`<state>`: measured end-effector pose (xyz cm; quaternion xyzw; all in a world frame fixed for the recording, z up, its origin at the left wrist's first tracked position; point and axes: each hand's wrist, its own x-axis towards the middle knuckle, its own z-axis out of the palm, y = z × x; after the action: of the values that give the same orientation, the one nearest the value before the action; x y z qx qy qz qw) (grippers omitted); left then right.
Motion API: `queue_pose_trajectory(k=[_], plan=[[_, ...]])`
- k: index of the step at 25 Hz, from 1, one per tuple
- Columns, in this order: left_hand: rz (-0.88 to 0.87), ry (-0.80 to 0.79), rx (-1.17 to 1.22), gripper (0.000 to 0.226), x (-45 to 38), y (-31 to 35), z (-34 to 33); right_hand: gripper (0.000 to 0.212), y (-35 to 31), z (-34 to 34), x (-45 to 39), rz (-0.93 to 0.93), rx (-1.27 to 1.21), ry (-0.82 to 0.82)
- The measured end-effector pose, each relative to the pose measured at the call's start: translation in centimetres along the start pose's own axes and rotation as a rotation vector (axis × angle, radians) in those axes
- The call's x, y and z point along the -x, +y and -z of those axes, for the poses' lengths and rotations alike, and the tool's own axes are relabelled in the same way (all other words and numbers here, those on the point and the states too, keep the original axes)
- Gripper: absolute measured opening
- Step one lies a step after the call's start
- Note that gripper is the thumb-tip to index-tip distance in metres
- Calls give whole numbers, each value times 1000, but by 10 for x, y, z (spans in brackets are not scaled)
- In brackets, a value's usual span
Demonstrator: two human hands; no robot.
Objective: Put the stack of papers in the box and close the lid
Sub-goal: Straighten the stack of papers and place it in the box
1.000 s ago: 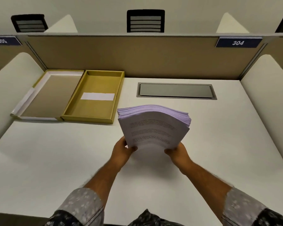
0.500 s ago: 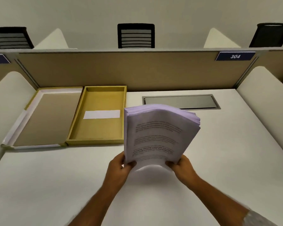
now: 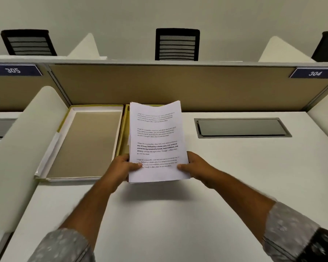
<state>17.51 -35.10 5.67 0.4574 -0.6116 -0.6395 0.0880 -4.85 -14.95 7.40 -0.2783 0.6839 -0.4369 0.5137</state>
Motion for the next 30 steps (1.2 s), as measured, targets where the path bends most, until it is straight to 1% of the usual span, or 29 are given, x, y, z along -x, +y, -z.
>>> queue_pose_trajectory(k=[2,6,8,11,13,16,20,22,24,27,30], plan=[[44,-29,-26,34,-26,8,17,43,-12,-7,-30,-58,6,19],[89,-16,-43,40,-68,16,29,46,-27,-21,-77,-233,-16,150],[119,6,-70,41,-83,12,30,47,-28,-27,-93,-294,-41,167],[152,-10,-137,42,-94,-4,25,51,-13,-31,-105,-355,-8,186],[135,25,-205,43,-96,-15,19,54,-3,-36,-110,-352,-6,200],[63,153,-308,50,-90,-26,8,61,4,-42,-116,-307,24,245],[-110,197,-381,60,-71,-44,-4,64,7,-49,-116,-213,46,264],[-185,221,-372,66,-67,-46,-5,63,5,-51,-113,-167,68,261],[-200,228,-370,73,-65,-45,-5,62,7,-54,-114,-107,82,275],[-191,238,-386,80,-66,-41,-5,61,8,-58,-115,-97,87,324],[-157,276,-433,84,-63,-39,-10,65,12,-65,-114,-66,178,383]])
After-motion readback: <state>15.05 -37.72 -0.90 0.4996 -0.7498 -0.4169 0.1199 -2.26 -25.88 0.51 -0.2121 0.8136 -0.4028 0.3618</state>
